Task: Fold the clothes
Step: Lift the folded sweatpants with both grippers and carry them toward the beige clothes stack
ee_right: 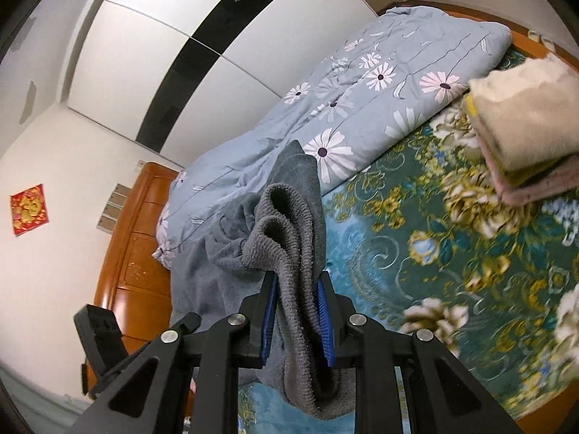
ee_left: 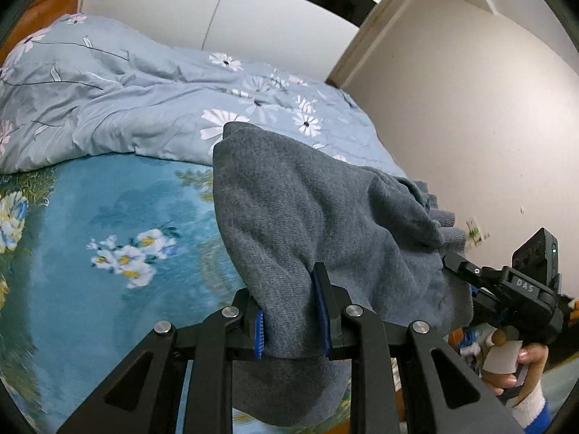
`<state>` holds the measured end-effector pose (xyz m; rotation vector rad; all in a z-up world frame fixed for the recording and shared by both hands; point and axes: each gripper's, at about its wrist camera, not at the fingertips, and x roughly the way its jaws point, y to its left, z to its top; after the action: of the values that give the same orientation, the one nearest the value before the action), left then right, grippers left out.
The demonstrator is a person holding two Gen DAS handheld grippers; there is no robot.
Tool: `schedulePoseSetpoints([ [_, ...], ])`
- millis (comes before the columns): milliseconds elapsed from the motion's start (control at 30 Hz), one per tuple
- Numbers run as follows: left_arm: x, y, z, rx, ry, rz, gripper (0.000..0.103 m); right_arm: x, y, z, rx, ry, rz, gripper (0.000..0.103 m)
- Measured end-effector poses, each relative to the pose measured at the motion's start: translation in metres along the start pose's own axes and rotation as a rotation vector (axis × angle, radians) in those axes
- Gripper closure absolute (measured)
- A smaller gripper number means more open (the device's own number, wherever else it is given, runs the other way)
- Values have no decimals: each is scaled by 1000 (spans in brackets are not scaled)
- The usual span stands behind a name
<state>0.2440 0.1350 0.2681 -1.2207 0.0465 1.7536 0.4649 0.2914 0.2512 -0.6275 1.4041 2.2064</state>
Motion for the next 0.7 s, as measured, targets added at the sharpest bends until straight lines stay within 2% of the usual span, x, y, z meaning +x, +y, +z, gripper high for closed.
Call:
schedulePoseSetpoints([
  [167,19,-69,-26,-109,-43,-14,80,-56,-42,35,-65,50,-8,80],
  [267,29,-114,-35,-123,-38,-26,80,-90,-71,54,-64,56,-16,80],
  [333,38,-139,-34,-110,-20,-30,80,-111,-91,66,-57,47,-21,80],
  [500,76,-212,-16,5,37,-43,80,-161,-142,92,0,-10,-42,80],
  [700,148,-281,10,87,104,-126,80,-204,-206,133,114,-85,-90,80],
])
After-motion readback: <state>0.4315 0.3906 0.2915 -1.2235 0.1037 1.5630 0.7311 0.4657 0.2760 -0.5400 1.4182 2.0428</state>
